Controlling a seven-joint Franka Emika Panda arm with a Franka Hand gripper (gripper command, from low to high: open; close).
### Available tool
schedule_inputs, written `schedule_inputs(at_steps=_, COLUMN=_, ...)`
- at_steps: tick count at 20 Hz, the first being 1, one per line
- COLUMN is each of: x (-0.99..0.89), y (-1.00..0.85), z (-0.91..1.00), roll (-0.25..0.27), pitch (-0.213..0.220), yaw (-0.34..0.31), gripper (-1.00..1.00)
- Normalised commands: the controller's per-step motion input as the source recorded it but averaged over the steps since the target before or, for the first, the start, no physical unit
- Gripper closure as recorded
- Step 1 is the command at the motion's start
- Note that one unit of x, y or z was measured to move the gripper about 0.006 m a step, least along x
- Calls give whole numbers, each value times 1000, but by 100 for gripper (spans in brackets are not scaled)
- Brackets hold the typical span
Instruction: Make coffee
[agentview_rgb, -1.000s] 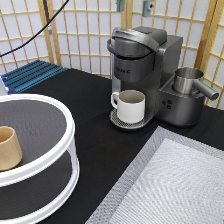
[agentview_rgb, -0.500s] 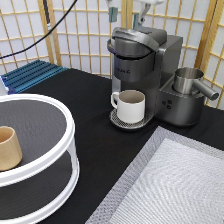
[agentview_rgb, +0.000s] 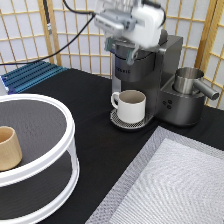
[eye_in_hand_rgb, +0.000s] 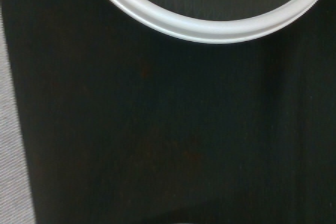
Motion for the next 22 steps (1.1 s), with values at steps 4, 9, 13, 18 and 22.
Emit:
schedule_inputs(at_steps=4, x=-29, y=187, z=-750, roll=-145, pitch=41, yaw=0, gripper=-100)
schedule_inputs(at_steps=9, x=-225, y=87, z=597, roll=-73, pitch=88, yaw=31, gripper=-100)
schedule_inputs(at_steps=13, x=8, y=-196, z=1000, roll=25, pitch=34, yaw=70, gripper=-100)
schedule_inputs(at_steps=18, x=-3, y=-593, z=950, roll=149, pitch=-76, yaw=104, gripper=-100)
schedule_inputs(at_steps=22, x=-11, y=-13, z=771, roll=141, pitch=-34, yaw=272, gripper=-100)
